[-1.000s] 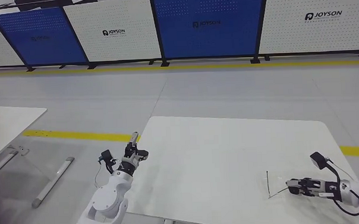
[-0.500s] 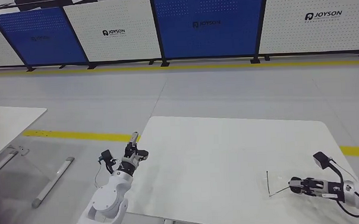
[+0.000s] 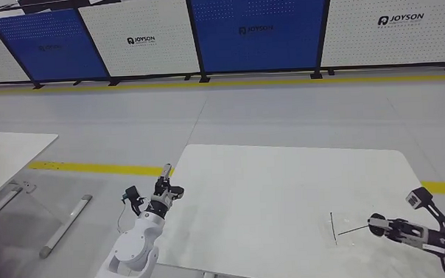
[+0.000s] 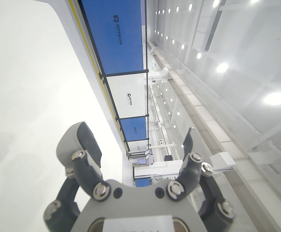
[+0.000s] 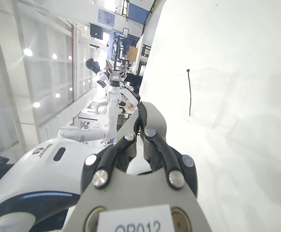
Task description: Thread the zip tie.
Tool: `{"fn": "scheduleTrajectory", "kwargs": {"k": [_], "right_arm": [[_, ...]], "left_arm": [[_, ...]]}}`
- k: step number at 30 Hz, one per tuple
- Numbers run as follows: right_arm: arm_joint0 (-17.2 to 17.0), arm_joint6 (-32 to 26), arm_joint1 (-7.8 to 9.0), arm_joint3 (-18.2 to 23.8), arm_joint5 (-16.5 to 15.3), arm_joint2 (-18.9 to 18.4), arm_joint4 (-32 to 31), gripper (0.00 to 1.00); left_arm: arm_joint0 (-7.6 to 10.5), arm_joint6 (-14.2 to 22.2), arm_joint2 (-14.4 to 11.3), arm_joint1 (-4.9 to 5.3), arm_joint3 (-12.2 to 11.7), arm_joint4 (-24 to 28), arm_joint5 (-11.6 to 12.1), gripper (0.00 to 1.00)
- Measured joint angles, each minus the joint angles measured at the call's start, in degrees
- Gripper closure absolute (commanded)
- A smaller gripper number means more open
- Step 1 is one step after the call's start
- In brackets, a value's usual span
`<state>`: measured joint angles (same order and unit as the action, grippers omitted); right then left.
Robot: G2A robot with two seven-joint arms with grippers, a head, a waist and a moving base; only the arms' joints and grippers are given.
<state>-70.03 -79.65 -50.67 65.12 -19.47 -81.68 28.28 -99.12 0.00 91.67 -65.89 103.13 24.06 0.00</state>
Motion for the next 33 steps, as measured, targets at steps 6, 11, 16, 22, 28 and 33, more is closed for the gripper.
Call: {"fn": "scheduleTrajectory", "kwargs": {"k": [6,11,16,22,28,33], "right_arm": [[0.0,0.01,0.0,-0.01,-0.01,0.0,-0.02,1.0],[-0.53,1.69,-0.12,1.43,0.22,0.52,-1.23,1.0],[-4.62,8.83,-0.57,7.68,-0.02,-0.74,2.06,1.0],[-14.85,17.88,-1.67,19.86,-0.01,-5.83,4.02,1.0],[-18.39,22.37,-2.25,23.63,-0.01,-6.52,-0.6,1.0],[-18.33,22.26,-2.23,23.57,-0.01,-6.5,-0.48,1.0]], "left_arm": [[0.0,0.0,0.0,0.0,0.0,0.0,0.0,0.0],[0.0,0.0,0.0,0.0,0.0,0.0,0.0,0.0],[0.0,0.0,0.0,0.0,0.0,0.0,0.0,0.0],[0.0,0.0,0.0,0.0,0.0,0.0,0.0,0.0],[0.0,0.0,0.0,0.0,0.0,0.0,0.0,0.0],[0.03,0.0,0.0,0.0,0.0,0.0,0.01,0.0]]}}
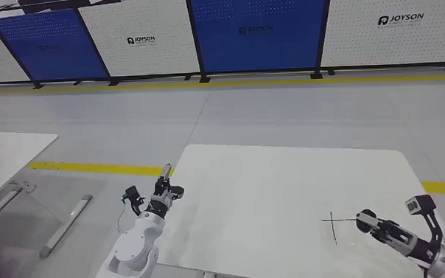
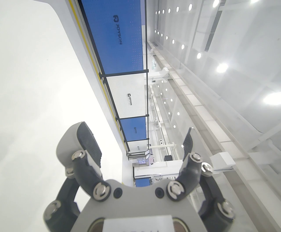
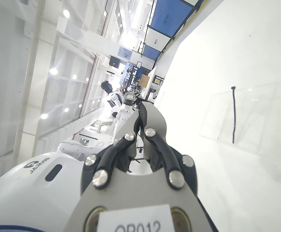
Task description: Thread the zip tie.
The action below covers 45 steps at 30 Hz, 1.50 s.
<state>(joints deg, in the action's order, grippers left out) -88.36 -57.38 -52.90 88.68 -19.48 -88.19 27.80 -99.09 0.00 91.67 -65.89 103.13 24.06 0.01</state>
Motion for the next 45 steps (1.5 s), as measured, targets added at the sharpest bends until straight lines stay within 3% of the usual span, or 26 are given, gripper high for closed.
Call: {"fn": "scheduleTrajectory", "kwargs": {"k": [3,6,9,11,15,18,27,29,32,36,40,45], "right_arm": [[0.0,0.0,0.0,0.0,0.0,0.0,0.0,1.0],[0.0,0.01,0.0,0.0,0.0,0.0,-0.01,1.0],[0.0,0.01,0.0,0.0,0.0,0.0,-0.01,1.0],[0.0,0.01,0.0,0.0,0.0,0.0,-0.01,1.0],[0.0,0.01,0.0,0.0,0.0,0.0,-0.01,1.0],[0.0,0.01,0.0,0.0,0.0,0.0,-0.01,1.0],[-0.03,0.98,-0.14,0.41,0.0,0.17,0.22,1.0],[0.08,3.13,-0.5,1.22,0.0,0.69,0.45,1.0],[0.5,6.62,-1.37,2.47,0.0,2.67,-0.92,1.0],[0.8,11.04,-2.63,3.81,0.0,5.46,-3.91,1.0],[1.62,10.67,-3.4,2.6,0.0,7.47,-4.69,1.0],[1.63,10.66,-3.38,2.58,0.0,7.42,-4.68,1.0]], "left_arm": [[0.23,-0.06,0.13,-0.09,0.57,-0.56,1.25,0.0],[-0.95,0.67,-0.49,-0.13,3.06,-3.3,2.74,0.0],[-2.2,5.84,-2.01,0.14,5.86,-6.82,0.75,0.0],[-2.77,8.87,-3.53,0.37,7.35,-11.8,0.3,0.0],[-2.46,10.54,-7.82,0.34,7.65,-19.73,0.1,0.0],[-1.17,8.57,-10.14,0.17,6.59,-23.96,-0.91,0.0],[-1.11,9.5,-10.22,0.12,6.47,-22.61,-0.37,0.0],[-0.74,13.19,-9.99,0.15,6.03,-18.32,-0.27,0.0],[1.19,21.98,-9.75,0.48,5.02,-13.2,-2.32,0.0],[4.27,28.94,-12.64,0.53,3.96,-12.41,-3.98,0.0],[6.89,27.28,-16.54,0.17,2.64,-14.68,-6.8,0.0],[6.93,27.07,-16.67,0.15,2.62,-14.77,-6.88,0.0]]}}
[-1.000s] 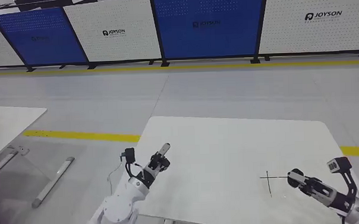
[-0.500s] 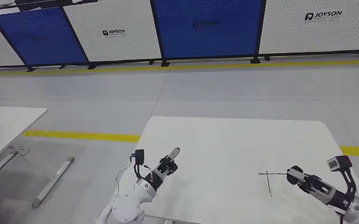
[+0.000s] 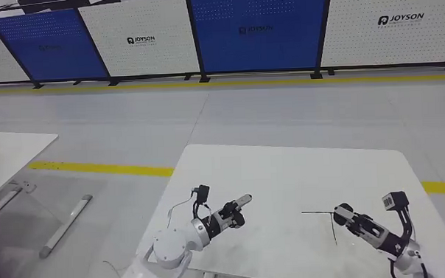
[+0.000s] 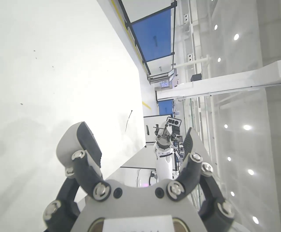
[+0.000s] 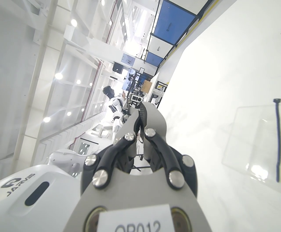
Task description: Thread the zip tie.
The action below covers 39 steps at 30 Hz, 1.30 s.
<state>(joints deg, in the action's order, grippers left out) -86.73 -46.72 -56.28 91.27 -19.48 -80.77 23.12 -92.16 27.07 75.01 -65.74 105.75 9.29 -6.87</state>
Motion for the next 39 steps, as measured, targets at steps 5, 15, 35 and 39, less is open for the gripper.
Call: {"fn": "scheduleTrajectory", "kwargs": {"k": [5,15,35,39], "right_arm": [[0.0,0.0,0.0,0.0,0.0,0.0,0.0,1.0],[0.0,0.0,0.0,0.0,0.0,0.0,0.0,1.0],[-1.49,4.46,-1.09,3.4,0.0,1.26,-1.43,1.0],[-1.27,9.43,-2.18,4.08,0.0,3.22,-3.47,1.0]], "left_arm": [[0.0,0.0,0.0,0.0,0.0,0.01,0.0,0.0],[0.94,2.92,0.05,-0.03,-1.29,4.07,-0.06,0.0],[6.2,7.1,-4.19,-0.28,-5.68,6.83,2.08,0.0],[6.35,3.92,-5.9,-0.75,-5.83,8.76,6.34,0.0]]}}
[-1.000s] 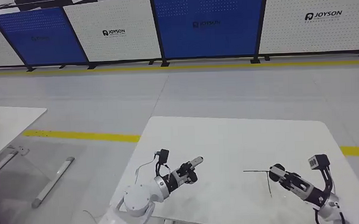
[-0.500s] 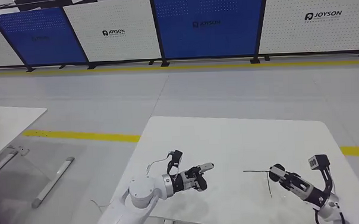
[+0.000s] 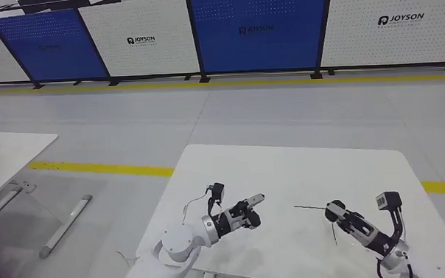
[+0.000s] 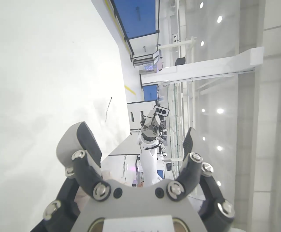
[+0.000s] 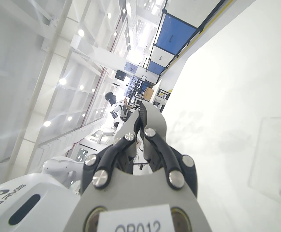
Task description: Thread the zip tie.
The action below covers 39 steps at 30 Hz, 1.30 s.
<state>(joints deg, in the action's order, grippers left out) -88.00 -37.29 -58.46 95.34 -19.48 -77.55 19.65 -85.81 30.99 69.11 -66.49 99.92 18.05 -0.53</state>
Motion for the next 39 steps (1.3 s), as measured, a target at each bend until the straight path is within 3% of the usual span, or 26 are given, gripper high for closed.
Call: {"fn": "scheduleTrajectory", "kwargs": {"k": [3,6,9,19,22,27,32,35,39], "right_arm": [[0.45,-0.27,-0.68,-0.11,0.0,1.31,0.36,1.0],[1.17,-1.96,-1.16,-1.09,0.0,2.89,-0.96,1.0],[1.94,-4.25,-1.31,-2.05,0.0,3.64,-1.0,1.0],[1.91,-4.13,-1.3,-2.02,0.0,3.59,-0.95,1.0],[1.89,-3.68,-1.37,-1.95,0.12,3.61,-0.88,1.0],[1.5,4.78,-2.24,-0.95,-0.01,5.01,-0.73,1.0],[0.7,16.96,-3.63,0.49,-0.01,8.92,-6.8,1.0],[1.12,17.68,-3.96,-0.26,0.7,10.48,-8.65,1.0],[1.18,17.51,-3.95,-0.32,0.85,10.49,-8.71,1.0]], "left_arm": [[1.42,-2.43,-2.65,-0.54,-1.6,-0.33,1.35,0.0],[4.14,-5.35,-5.8,-1.38,-4.48,0.11,1.69,0.0],[7.12,-6.23,-8.42,-2.07,-7.62,1.6,-0.17,0.0],[7.16,-5.99,-8.54,-2.08,-7.8,1.73,-0.46,0.0],[6.73,-6.25,-8.65,-2.2,-7.39,3.42,0.59,0.0],[6.34,-7.14,-9.51,-2.63,-8.33,6.15,5.43,0.0],[8.1,-9.86,-12.29,-3.67,-11.0,8.0,8.37,0.0],[9.72,-12.21,-14.11,-4.39,-13.09,8.56,8.77,0.0],[9.92,-12.48,-14.34,-4.46,-13.37,8.5,8.6,0.0]]}}
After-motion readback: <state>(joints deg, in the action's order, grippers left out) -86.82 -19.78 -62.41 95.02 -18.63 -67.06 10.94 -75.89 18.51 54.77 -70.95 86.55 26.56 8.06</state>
